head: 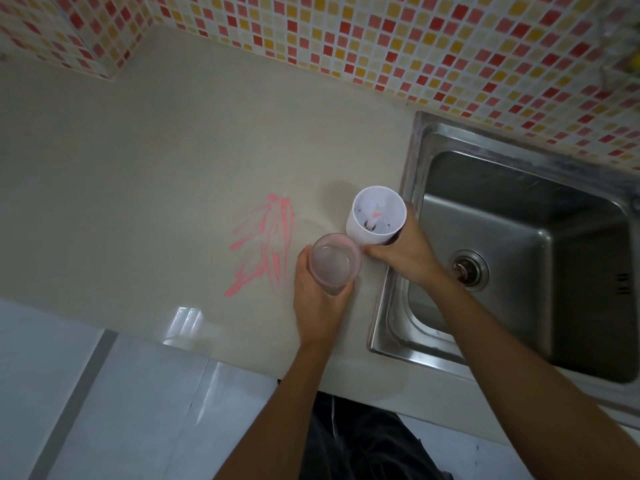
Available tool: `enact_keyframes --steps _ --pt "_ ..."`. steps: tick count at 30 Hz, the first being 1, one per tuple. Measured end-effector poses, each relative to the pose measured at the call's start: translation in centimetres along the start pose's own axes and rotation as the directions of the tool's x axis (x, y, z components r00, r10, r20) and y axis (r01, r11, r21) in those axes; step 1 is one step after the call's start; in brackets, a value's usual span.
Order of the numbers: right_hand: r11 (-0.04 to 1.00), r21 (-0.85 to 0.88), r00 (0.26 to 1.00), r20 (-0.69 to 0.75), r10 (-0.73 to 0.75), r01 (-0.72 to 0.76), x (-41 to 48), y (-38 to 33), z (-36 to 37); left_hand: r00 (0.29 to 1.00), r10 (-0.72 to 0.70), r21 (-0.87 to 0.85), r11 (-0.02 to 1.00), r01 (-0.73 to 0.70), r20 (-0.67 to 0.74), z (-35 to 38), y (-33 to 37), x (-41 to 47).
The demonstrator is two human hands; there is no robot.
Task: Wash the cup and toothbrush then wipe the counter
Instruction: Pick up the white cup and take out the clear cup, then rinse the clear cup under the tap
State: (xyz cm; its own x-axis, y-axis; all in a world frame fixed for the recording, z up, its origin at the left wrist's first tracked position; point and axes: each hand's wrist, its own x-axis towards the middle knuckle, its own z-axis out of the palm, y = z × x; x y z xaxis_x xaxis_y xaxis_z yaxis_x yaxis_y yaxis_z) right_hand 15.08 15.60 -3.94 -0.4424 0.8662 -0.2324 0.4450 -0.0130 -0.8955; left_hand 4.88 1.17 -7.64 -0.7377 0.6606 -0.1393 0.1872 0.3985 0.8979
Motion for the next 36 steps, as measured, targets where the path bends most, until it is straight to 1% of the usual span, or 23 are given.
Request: enact_keyframes --steps 3,7,8,10,12,13,16,19,23,27,29,32,34,36 --pt "1.000 -0.012 1.000 -0.008 -0.011 0.011 0.0 -0.1 0.5 0.999 0.032 -0.018 0.999 -0.033 -0.019 0.0 0.0 -0.1" --pt "1.000 -0.013 0.999 0.051 0.000 0.001 0.0 0.4 0.3 0.999 0.044 -0.034 0.998 -0.045 -0.024 -0.1 0.0 -0.1" --pt "1.000 -0.009 0.999 0.037 0.018 -0.018 -0.5 0.7 0.1 0.999 0.045 -0.041 0.998 -0.045 -0.018 -0.2 0.2 -0.1" --pt "0.996 -0.056 0.997 -0.030 0.067 -0.068 -2.4 0.9 -0.8 0.999 0.042 -0.060 0.997 -0.041 0.010 -0.5 0.5 -0.4" --pt "0.979 -0.170 0.988 -0.128 0.086 -0.108 -5.3 2.1 -2.0 0.997 0.051 -0.084 0.995 -0.046 0.061 -0.4 0.9 -1.0" --pt "0.959 -0.242 0.981 -0.159 0.113 -0.150 -6.9 3.3 -2.9 0.994 0.056 -0.100 0.994 -0.047 0.095 -0.2 1.3 -1.4" --pt "0.885 -0.384 0.964 -0.155 0.218 -0.262 -11.9 8.2 -5.7 0.970 0.108 -0.097 0.991 -0.089 0.218 1.6 3.1 -3.2" --pt "0.807 -0.494 0.944 -0.226 0.239 -0.323 -16.1 11.7 -9.6 0.914 0.170 -0.065 0.986 -0.157 0.368 4.9 5.4 -5.2" --pt "0.760 -0.540 0.926 -0.301 0.227 -0.361 -18.3 14.2 -14.7 0.834 0.236 0.023 0.958 -0.285 0.499 9.9 7.6 -7.3" --pt "0.706 -0.597 0.920 -0.325 0.220 -0.380 -18.9 17.3 -19.1 0.728 0.282 0.137 0.878 -0.458 0.625 14.9 8.4 -8.7" --pt "0.667 -0.634 0.919 -0.312 0.242 -0.391 -18.9 18.5 -21.1 0.681 0.297 0.200 0.811 -0.550 0.669 16.9 8.1 -8.7" --pt "0.614 -0.681 0.917 -0.289 0.274 -0.398 -19.0 20.4 -24.1 0.624 0.316 0.297 0.671 -0.680 0.715 19.4 7.4 -8.2" --pt "0.604 -0.693 0.919 -0.283 0.274 -0.393 -19.2 21.4 -25.4 0.587 0.333 0.349 0.555 -0.755 0.738 20.5 7.6 -8.3" --pt "0.599 -0.711 0.929 -0.262 0.261 -0.369 -19.2 21.8 -25.9 0.545 0.378 0.359 0.460 -0.812 0.749 21.0 7.9 -8.8"
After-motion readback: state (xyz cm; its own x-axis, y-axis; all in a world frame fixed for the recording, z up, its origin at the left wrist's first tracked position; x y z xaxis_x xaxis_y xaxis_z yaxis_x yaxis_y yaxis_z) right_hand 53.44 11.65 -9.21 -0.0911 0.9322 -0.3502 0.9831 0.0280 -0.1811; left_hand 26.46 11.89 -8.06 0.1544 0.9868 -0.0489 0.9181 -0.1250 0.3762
